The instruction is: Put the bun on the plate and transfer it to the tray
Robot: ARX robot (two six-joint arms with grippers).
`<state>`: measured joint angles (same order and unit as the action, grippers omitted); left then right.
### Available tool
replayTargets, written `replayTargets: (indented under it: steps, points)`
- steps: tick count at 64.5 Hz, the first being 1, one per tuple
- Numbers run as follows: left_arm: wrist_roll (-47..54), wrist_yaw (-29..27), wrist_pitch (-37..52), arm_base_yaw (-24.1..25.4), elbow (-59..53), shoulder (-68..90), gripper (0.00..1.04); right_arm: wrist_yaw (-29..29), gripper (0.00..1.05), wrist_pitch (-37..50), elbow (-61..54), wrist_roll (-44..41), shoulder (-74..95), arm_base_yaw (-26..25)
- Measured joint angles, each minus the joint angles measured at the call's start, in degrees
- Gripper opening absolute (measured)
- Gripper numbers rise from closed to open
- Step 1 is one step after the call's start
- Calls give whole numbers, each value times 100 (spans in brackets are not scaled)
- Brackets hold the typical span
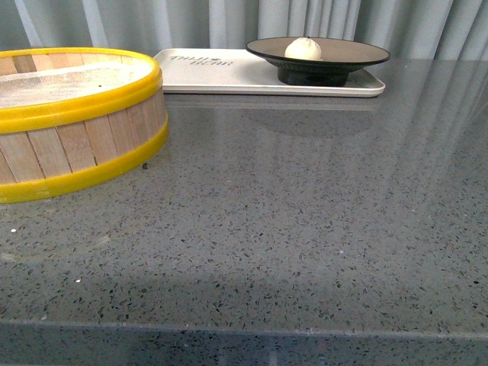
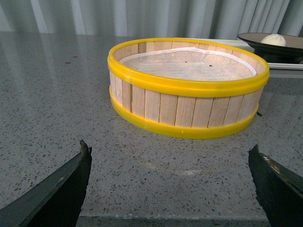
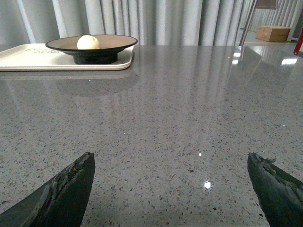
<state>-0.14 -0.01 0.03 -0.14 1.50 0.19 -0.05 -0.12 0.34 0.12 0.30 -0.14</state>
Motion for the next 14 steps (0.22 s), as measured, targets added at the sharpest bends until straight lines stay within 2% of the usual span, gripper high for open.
replayTargets:
  steps: [14]
  points:
    - [0,0,0,0,0,0,98,0,96,0,0,2,0,0]
